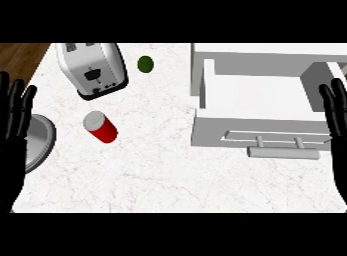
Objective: Pick up the can, place it into the drawer and close the drawer
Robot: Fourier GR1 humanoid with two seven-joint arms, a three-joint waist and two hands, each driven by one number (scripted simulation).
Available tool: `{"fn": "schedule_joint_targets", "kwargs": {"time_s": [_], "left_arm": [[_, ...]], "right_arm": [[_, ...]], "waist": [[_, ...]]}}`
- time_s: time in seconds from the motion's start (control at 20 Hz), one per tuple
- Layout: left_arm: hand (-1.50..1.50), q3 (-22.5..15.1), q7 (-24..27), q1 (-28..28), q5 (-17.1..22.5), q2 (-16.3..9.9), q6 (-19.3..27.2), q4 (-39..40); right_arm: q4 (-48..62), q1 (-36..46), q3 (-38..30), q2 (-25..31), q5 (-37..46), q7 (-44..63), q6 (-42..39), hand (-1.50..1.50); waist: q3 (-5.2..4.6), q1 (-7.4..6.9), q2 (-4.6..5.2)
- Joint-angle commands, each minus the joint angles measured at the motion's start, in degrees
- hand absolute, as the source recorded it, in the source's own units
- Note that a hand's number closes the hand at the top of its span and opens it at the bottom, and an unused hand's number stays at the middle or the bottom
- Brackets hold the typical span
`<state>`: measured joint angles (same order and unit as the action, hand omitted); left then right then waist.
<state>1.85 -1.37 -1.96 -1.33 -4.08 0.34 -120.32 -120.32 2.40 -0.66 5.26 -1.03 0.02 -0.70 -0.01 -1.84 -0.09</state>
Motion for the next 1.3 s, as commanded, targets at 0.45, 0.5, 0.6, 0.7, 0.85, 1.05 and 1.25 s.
{"fn": "schedule_joint_targets", "kwargs": {"time_s": [0.45, 0.5, 0.6, 0.7, 0.85, 1.05, 1.25], "left_arm": [[-1.5, 11.66, -10.89, 3.05, 20.37, -11.36, -13.0, 12.52], [-1.5, 14.1, -14.62, -0.07, 23.49, -13.44, -12.67, 12.61], [-1.5, 16.05, -12.06, -0.29, 25.83, -14.36, -15.79, 17.82], [-1.5, 18.01, -14.82, -5.53, 26.58, -17.28, -15.3, 20.36], [-1.5, 18.23, -14.45, -2.17, 27.17, -15.64, -16.65, 18.61], [-1.5, 16.44, -17.12, -2.16, 25.99, -13.97, -14.98, 14.5], [-1.5, 13.93, -16.02, -5.83, 22.72, -13.45, -15.04, 19.88]], "right_arm": [[2.19, -8.77, -2.92, -1.43, -0.26, 9.24, 3.28, -1.5], [2.9, -6.18, -1.24, -3.21, 2.05, 11.52, 6.05, -1.5], [0.67, -4.47, -2.35, -1.49, 1.25, 14.04, 5.39, -1.5], [4.09, -1.0, -3.67, -0.68, 0.63, 14.72, 5.21, -1.5], [4.86, -4.11, -6.27, 0.55, -1.8, 11.95, 2.4, -1.5], [3.24, -7.54, -6.79, -0.15, -3.08, 10.17, 1.09, -1.5], [2.89, -8.9, -7.75, 0.32, -2.78, 8.21, -0.06, -1.5]], "waist": [[0.01, 2.26, 0.04], [-0.01, 1.85, 0.09], [-0.03, 1.93, 0.1], [-0.01, 1.93, 0.15], [0.01, 1.86, 0.08], [0.01, 1.91, 0.05], [0.01, 2.08, 0.08]]}}
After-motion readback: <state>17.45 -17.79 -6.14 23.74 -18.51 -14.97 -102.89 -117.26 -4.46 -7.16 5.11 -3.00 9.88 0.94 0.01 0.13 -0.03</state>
